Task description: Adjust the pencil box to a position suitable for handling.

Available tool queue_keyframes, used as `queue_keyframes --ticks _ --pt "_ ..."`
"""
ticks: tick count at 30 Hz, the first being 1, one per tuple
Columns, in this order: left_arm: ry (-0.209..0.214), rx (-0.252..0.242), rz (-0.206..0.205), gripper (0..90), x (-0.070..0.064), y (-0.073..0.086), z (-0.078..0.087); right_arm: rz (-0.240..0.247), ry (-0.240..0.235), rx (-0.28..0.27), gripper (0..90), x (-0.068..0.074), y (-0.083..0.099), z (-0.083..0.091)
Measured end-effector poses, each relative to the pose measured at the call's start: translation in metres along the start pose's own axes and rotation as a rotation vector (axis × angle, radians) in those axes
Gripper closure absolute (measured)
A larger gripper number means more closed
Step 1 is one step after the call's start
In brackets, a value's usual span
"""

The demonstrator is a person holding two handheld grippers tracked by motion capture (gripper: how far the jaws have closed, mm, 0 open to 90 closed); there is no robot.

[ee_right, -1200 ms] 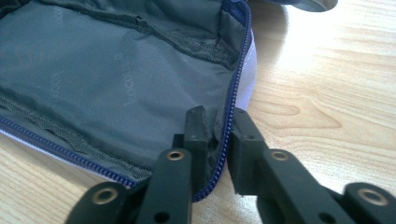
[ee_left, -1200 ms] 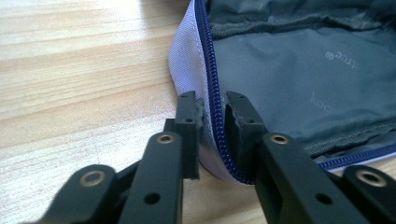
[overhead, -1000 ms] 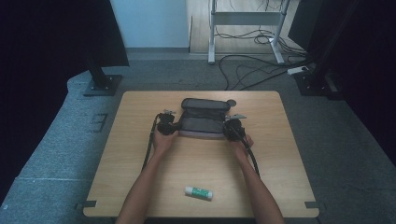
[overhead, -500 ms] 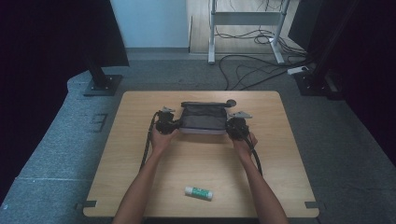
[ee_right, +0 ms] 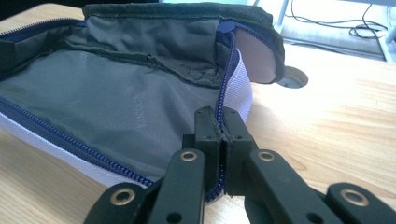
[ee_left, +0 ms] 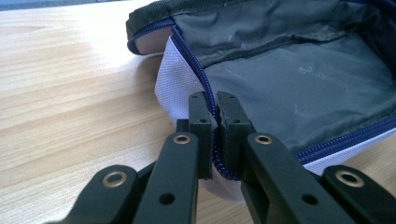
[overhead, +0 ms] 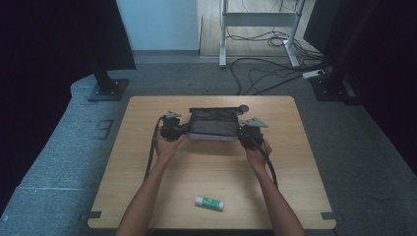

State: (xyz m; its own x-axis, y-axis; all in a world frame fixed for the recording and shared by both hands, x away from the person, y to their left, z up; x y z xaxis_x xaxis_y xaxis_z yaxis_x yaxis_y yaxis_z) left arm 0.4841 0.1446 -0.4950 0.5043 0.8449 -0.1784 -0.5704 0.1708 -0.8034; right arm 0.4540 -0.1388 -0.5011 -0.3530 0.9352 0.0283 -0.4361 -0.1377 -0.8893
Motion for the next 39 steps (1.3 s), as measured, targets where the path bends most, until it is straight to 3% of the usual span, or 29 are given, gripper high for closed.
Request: queue_keyframes --ticks 10,25,39 --pt "0.002 -0.033 -0.031 86.1 -0.004 -0.007 0.021 -0.006 -0.027 -0.014 86.5 0.005 -0.005 0.007" --pt "0.007 -0.078 -0.038 86.5 -0.004 -0.014 0.043 0.022 -0.043 -0.049 86.6 0.016 -0.017 0.019" --pt "0.009 -0.106 -0.050 86.8 -0.005 -0.008 0.058 0.034 -0.062 -0.065 86.6 0.024 -0.019 0.026"
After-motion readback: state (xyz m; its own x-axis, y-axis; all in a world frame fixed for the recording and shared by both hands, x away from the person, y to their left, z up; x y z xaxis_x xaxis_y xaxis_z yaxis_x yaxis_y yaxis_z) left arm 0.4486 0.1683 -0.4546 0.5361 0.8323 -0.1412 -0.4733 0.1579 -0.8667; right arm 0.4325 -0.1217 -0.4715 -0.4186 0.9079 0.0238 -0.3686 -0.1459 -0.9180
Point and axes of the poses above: each handheld gripper's, and its own axes: z roughly backward along the jaws, y roughly out of its underside, x roughly to its left, the point moved 2 cm from there along -z, roughly forward along the jaws, and after that the axes turned 2 degrees about -x, right-handed, at the moved point
